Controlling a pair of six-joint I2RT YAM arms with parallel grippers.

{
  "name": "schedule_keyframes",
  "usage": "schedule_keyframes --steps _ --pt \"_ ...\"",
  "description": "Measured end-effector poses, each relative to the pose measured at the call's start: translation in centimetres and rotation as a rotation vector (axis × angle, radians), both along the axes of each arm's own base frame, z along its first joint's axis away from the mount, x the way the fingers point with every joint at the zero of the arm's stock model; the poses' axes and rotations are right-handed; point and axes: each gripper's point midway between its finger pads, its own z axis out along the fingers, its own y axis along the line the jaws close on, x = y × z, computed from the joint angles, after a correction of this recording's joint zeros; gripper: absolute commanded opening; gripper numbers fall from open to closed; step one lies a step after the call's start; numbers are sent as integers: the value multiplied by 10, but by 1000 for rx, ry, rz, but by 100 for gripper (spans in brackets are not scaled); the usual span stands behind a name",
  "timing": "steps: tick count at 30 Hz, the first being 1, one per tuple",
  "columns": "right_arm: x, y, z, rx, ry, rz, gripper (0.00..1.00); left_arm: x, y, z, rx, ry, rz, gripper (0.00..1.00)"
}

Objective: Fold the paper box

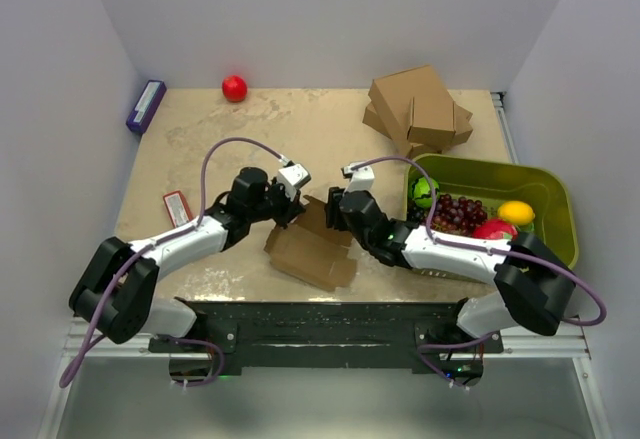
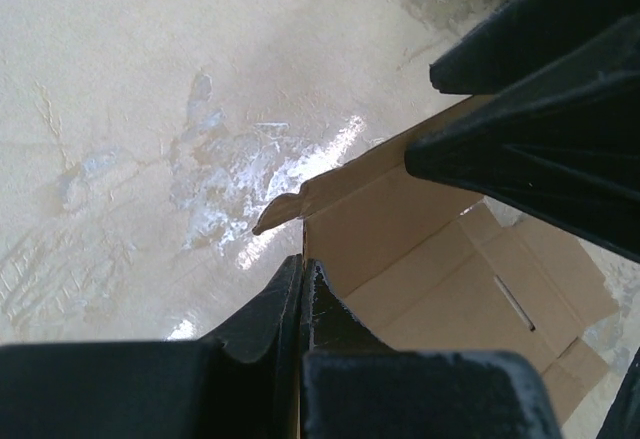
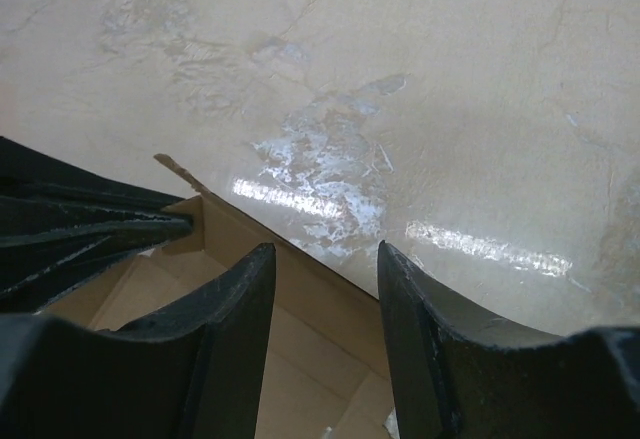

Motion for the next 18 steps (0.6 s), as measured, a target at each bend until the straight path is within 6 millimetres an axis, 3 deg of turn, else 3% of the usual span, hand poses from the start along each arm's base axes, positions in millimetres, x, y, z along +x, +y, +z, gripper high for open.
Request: schedule_keyframes --steps 18 --pt "-27 17 -22 -35 10 -6 44 0 4 -19 35 79 40 0"
